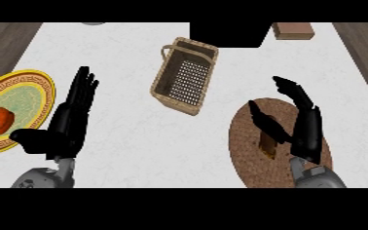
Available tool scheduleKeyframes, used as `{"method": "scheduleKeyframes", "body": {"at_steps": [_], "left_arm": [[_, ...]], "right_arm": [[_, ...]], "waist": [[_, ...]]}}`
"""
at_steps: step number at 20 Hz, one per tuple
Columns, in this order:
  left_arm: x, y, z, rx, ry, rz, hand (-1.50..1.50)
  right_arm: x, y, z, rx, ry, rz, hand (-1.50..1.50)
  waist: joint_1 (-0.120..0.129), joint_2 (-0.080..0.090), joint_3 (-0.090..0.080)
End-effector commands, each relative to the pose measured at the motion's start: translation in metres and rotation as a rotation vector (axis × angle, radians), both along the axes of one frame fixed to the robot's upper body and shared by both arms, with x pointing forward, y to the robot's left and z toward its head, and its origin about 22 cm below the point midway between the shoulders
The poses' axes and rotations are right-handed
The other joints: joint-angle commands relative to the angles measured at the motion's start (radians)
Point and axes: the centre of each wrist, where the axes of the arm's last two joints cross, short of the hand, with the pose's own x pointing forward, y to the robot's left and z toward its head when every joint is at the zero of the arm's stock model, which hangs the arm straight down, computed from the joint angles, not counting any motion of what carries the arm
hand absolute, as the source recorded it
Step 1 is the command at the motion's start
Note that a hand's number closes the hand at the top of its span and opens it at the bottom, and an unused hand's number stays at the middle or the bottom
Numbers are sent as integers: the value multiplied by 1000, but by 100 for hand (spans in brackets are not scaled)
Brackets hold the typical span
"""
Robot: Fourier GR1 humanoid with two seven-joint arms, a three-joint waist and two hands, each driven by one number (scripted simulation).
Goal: Pick the sweet potato from the placemat and place it in the basket
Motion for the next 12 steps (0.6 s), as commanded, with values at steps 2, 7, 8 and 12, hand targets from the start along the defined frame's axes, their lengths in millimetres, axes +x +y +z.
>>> {"method": "scheduleKeyframes", "body": {"at_steps": [2, 7, 8, 12], "left_arm": [[-1, -6, 3, -20, -2, 4, 0], [-9, 5, -9, -5, 12, 39, 0], [-10, 2, -8, -9, 14, 41, 0], [-8, 3, -5, -3, 1, 31, 0]], "right_arm": [[12, 0, -19, -93, 49, -278, -150], [5, -64, -37, -296, 299, -480, -150], [8, -68, -35, -325, 330, -503, -150], [10, -70, -25, -425, 577, -500, -150]], "waist": [[-10, -1, -4], [-44, -8, -17], [-39, -9, -17], [-34, -13, -18]]}}
